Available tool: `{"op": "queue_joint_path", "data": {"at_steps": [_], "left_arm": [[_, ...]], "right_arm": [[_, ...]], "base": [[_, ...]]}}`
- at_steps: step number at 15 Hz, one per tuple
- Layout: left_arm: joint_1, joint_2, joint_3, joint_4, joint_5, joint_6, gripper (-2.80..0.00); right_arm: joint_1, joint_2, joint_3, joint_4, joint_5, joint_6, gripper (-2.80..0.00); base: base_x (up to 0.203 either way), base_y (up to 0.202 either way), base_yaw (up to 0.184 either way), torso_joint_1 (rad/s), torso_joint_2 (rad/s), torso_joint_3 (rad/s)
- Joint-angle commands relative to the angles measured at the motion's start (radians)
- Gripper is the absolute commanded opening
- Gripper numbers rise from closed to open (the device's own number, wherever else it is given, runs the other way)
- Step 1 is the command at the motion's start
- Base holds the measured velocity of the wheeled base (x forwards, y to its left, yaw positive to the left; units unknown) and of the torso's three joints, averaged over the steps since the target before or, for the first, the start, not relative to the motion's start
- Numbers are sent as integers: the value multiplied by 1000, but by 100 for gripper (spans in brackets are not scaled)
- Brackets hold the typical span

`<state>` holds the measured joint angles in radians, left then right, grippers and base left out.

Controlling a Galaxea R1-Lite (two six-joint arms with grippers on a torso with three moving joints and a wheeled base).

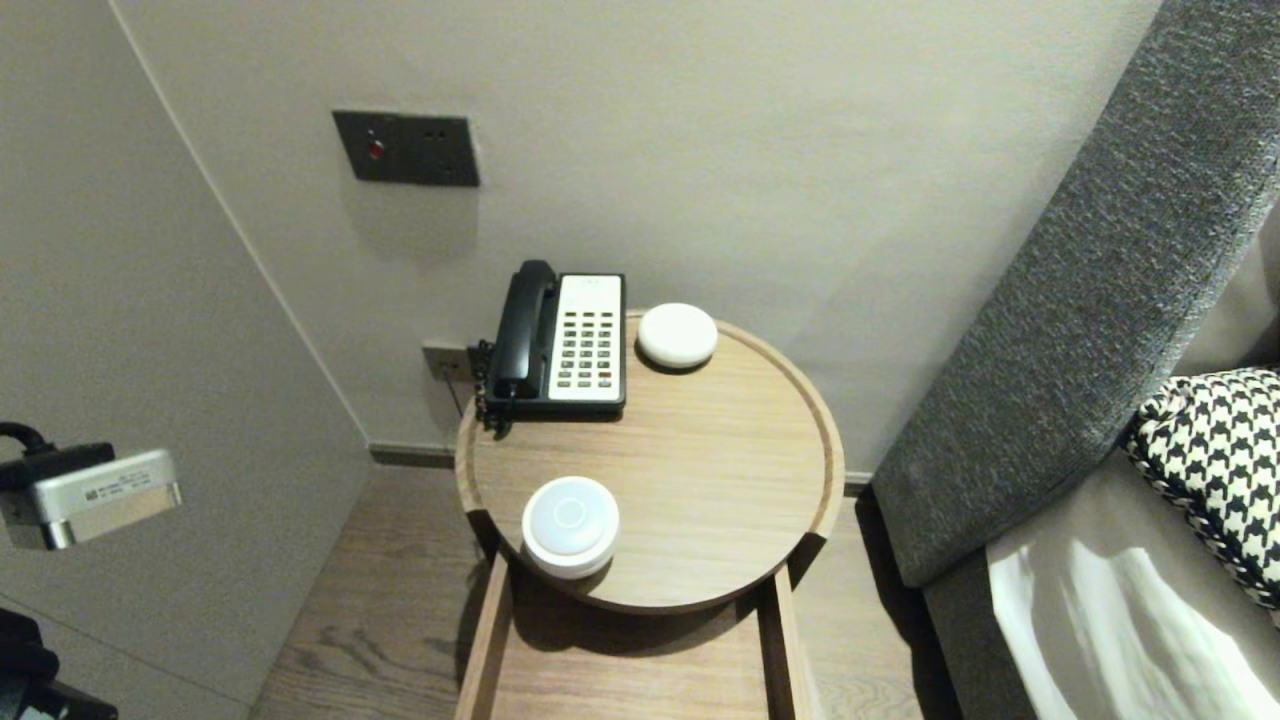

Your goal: Close the nightstand drawer

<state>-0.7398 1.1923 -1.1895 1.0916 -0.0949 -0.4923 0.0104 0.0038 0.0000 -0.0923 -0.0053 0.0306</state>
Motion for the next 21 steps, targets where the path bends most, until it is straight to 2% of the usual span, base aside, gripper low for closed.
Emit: {"op": "queue_joint_path", "data": {"at_steps": [1, 3, 7, 10, 14, 17, 21], "left_arm": [[-1, 0, 96, -61, -12, 7, -280], [-3, 17, 130, -116, -19, 11, -280], [-23, 48, 153, -144, -22, 14, -280], [-24, 74, 175, -186, -62, 40, -280], [-24, 96, 186, -222, -69, 41, -280], [-23, 105, 192, -236, -148, 38, -280], [-23, 113, 186, -252, -155, 41, -280]], "right_arm": [[0, 1, 40, -1, 0, 0, -280], [0, 1, 40, -1, 0, 0, -280], [1, 1, 40, -1, 1, 0, -280], [0, 1, 40, -1, 0, 0, -280], [0, 1, 40, -1, -1, 0, -280], [0, 1, 40, -1, -1, 0, -280], [2, 1, 40, -1, -1, 0, -280]], "base": [[0, 0, 0, 0, 0, 0], [0, 0, 0, 0, 0, 0], [0, 0, 0, 0, 0, 0], [0, 0, 0, 0, 0, 0], [0, 0, 0, 0, 0, 0], [0, 0, 0, 0, 0, 0], [0, 0, 0, 0, 0, 0]]}}
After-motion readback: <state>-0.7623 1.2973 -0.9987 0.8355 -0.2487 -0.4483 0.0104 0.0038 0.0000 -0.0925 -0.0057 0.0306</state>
